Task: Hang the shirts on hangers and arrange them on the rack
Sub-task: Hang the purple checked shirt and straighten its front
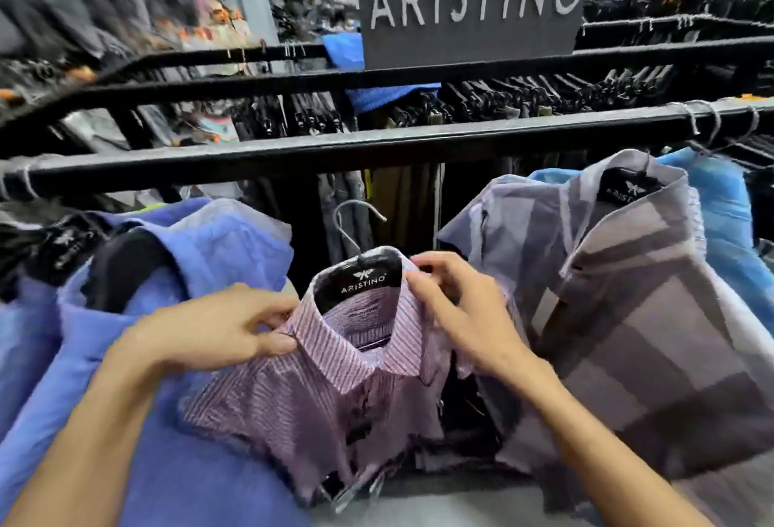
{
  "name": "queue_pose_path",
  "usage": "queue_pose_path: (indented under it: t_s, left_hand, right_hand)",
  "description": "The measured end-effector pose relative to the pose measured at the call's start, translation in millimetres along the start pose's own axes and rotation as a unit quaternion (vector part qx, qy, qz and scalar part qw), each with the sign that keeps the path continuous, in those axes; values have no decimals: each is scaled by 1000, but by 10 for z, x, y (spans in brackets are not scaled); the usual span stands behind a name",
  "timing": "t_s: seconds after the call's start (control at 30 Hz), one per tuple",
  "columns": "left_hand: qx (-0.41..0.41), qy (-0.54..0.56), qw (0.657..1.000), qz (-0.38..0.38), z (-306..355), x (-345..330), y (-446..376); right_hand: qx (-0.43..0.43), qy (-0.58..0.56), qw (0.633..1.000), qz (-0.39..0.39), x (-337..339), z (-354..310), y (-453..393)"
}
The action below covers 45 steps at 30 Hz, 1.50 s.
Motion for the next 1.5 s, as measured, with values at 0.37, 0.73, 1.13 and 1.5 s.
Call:
queue_pose_path:
  t_s: [0.37, 0.73, 1.13, 1.5]
  left_hand:
    - [133, 146, 956, 217, 13, 65, 801]
    - [216, 137, 908, 332, -156, 234, 953]
    - [209, 99, 891, 391, -75, -41, 1237]
    - [297, 84, 840, 447, -305, 93, 1651]
  right_hand:
    - [159, 172, 970, 71, -666, -608, -197]
    - [5, -109, 992, -69, -1614, -1178, -284]
    - [50, -7, 996, -73, -2088, -1292, -308]
    - [60, -33, 991, -117, -2412, -1614, -387]
Point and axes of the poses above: each hand's wrist, its own y-axis away from the middle knuckle, its own x-axis out of the back of the hand, z = x × y, the point moved 6 cm from there along -y, towards the middle knuckle, and after that the axes turned 3 degrees about -y, right-handed, at the moved point
